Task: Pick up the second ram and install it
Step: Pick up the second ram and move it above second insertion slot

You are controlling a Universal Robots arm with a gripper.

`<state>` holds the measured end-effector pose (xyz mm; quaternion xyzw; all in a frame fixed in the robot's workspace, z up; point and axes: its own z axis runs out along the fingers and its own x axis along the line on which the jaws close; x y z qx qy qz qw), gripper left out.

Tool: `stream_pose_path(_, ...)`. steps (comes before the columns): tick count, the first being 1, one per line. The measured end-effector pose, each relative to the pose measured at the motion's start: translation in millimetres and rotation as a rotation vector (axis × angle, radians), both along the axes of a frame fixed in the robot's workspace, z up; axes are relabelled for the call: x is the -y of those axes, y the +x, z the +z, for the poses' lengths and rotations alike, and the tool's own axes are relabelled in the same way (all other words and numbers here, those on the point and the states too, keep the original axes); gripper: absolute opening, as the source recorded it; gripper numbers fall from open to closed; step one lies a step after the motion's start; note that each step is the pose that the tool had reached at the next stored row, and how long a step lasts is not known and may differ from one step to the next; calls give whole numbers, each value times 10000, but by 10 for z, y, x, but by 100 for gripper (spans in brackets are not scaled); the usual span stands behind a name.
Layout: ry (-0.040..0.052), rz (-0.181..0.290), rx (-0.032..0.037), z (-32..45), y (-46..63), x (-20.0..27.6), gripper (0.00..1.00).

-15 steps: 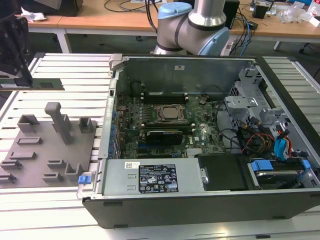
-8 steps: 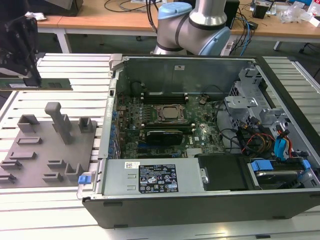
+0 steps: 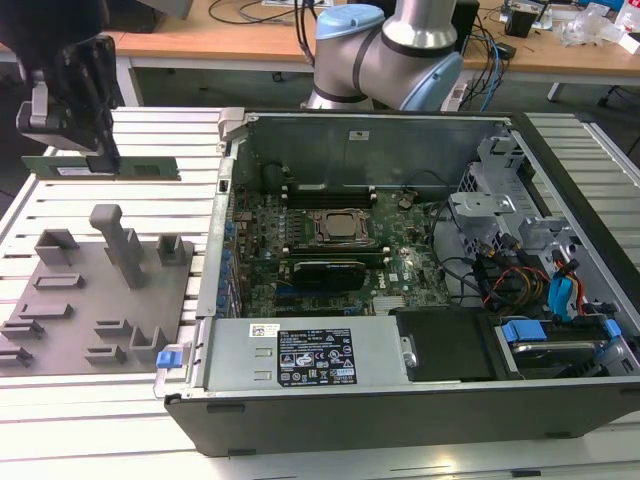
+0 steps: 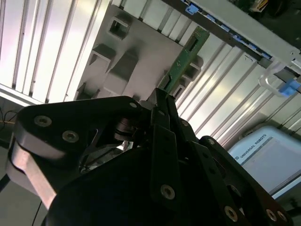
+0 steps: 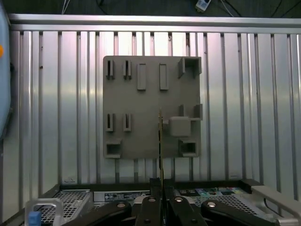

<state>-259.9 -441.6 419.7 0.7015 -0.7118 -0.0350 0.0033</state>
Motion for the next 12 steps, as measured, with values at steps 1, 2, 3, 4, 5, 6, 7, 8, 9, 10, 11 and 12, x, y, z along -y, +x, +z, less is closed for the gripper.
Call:
stream_pose_path(1, -1, 1, -4, 1, 53, 0, 13)
stream_pose_path(2, -1, 1, -6, 1, 126, 0, 13)
stream_pose_path(3, 0, 1, -8, 0, 174, 0, 13)
stream_pose_path(4, 0, 0, -11, 0, 222, 0, 13)
stream_pose_path(5, 0, 2, -15, 0, 278, 0, 13)
stream_pose_path(6, -1, 2, -18, 0, 310, 1, 13)
stream_pose_path(7, -1, 1, -20, 1, 335, 0, 13)
stream_pose_path(8, -1, 1, -23, 1, 378, 0, 13)
stream_pose_path(9, -1, 1, -24, 0, 410, 0, 13)
stream_pose_path(10, 0, 2, -27, 0, 457, 0, 13)
stream_pose_path(11, 0, 2, -29, 0, 488, 0, 13)
stream_pose_path(12, 0, 2, -30, 0, 507, 0, 13)
